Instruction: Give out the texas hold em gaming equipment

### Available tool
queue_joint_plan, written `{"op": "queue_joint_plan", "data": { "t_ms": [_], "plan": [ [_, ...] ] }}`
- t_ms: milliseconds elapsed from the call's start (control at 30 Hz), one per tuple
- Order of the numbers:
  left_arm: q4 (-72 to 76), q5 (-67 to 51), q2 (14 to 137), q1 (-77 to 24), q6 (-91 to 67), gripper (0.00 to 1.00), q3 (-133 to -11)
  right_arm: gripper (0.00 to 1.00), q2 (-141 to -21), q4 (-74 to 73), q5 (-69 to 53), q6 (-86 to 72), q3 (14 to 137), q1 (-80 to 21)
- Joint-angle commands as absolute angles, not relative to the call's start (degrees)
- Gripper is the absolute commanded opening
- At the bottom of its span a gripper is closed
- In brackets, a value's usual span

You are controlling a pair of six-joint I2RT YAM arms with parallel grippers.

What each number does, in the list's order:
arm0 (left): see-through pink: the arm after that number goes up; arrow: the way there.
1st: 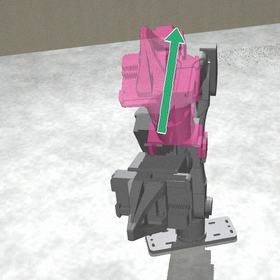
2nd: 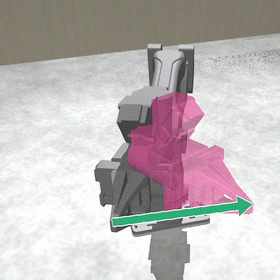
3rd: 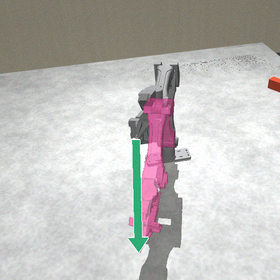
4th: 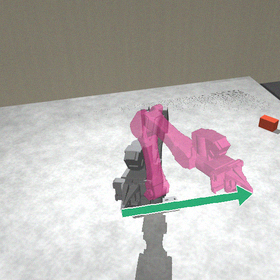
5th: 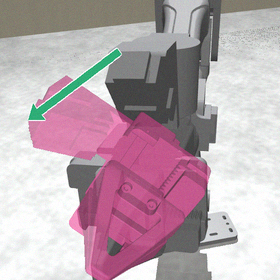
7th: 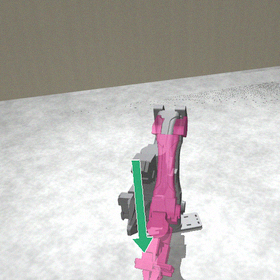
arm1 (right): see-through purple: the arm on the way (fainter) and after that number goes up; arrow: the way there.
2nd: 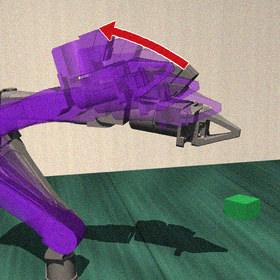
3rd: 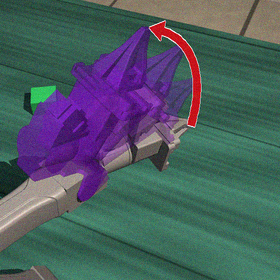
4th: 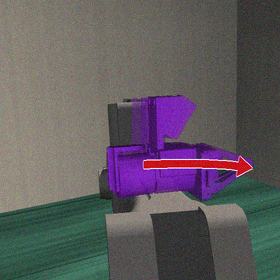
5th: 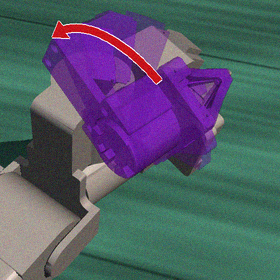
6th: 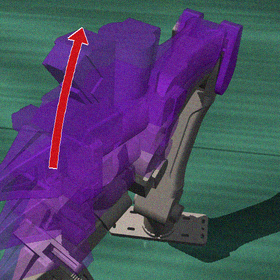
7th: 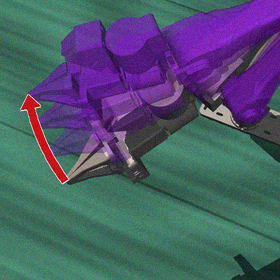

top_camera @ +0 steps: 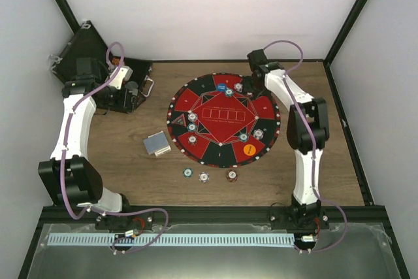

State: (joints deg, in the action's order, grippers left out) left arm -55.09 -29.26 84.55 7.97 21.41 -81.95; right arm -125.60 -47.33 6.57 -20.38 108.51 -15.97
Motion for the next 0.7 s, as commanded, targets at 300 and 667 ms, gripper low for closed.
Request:
{"op": "queue_joint_plan", "data": {
  "t_ms": [300,667],
  "plan": [
    [-54.98,-30.43,84.31,8.22,21.28,1.00,-83.14,0.83,-98.18,-43.25,13.71,-24.51,82.69,-32.50],
    [-54.84,-30.05,83.43,8.19,21.49,1.00,-82.15,0.90,-88.04,-44.55,14.48,-31.63,68.60,-46.36]
  ]
}}
